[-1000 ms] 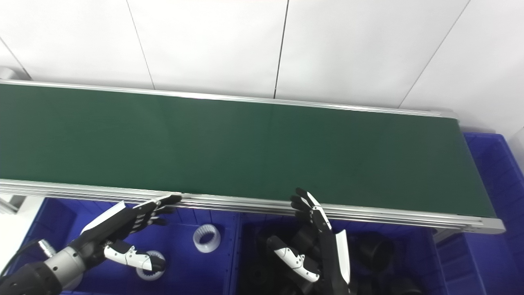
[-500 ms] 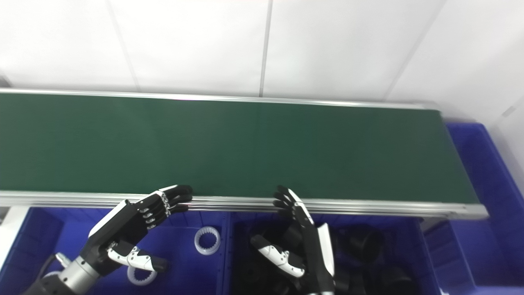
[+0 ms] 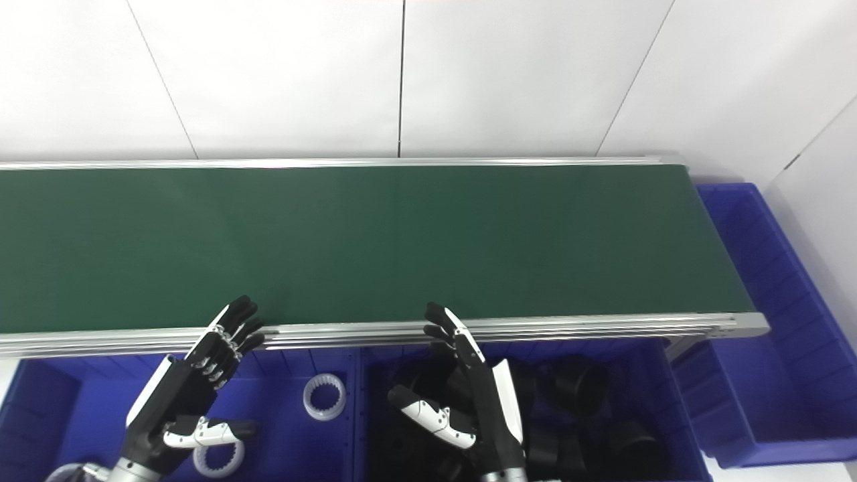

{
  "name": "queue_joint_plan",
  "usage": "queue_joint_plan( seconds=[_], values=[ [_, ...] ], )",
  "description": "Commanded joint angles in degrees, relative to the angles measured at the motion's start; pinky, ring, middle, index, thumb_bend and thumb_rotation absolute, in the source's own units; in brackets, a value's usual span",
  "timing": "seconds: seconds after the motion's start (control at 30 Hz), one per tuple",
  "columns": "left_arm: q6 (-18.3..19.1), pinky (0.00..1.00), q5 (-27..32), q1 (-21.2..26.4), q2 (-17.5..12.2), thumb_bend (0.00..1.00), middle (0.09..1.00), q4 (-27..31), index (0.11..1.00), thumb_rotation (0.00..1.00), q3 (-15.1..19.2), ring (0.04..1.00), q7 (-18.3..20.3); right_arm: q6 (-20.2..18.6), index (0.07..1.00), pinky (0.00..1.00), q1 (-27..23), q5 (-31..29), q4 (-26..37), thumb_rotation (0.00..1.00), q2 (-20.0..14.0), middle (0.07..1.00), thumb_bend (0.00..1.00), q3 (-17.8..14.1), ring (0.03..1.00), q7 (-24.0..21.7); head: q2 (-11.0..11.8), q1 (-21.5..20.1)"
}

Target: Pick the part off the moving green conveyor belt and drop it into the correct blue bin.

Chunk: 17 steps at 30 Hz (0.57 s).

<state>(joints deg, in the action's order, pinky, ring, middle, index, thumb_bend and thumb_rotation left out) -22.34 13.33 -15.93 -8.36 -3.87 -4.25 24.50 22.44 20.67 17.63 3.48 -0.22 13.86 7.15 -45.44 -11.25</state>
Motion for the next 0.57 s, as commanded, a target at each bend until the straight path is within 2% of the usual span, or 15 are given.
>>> queue_joint_plan(
  seconds=[0.0,0.23,0.53],
  values=[
    [-2.7,0.97,2.9,0.3,0.5,0.89,0.976,0.2,0.973,0.19,0.6,0.956,0.1,1.0,0.882,0.74,-0.2,-0.2,0.9,0.56,0.4,0.851,0.74,-0.1,0.807,-0.4,0.1,0.2],
    [-4.3,0.96,2.9,0.2,2.0,0.89,0.976,-1.1,0.961,0.25,1.7,0.957,-0.4,1.0,0.88,0.73,-0.3,-0.5,0.8,0.58,0.1,0.848,0.75,-0.3,0.804,-0.6,0.1,0.9],
    [-4.1,0.93,2.4,-0.3,3.5,0.89,0.973,-0.1,0.957,0.29,2.1,0.952,-1.9,1.0,0.88,0.74,-0.5,-1.0,0.8,0.56,-0.2,0.85,0.74,-0.5,0.809,-1.2,-0.1,1.5]
  ],
)
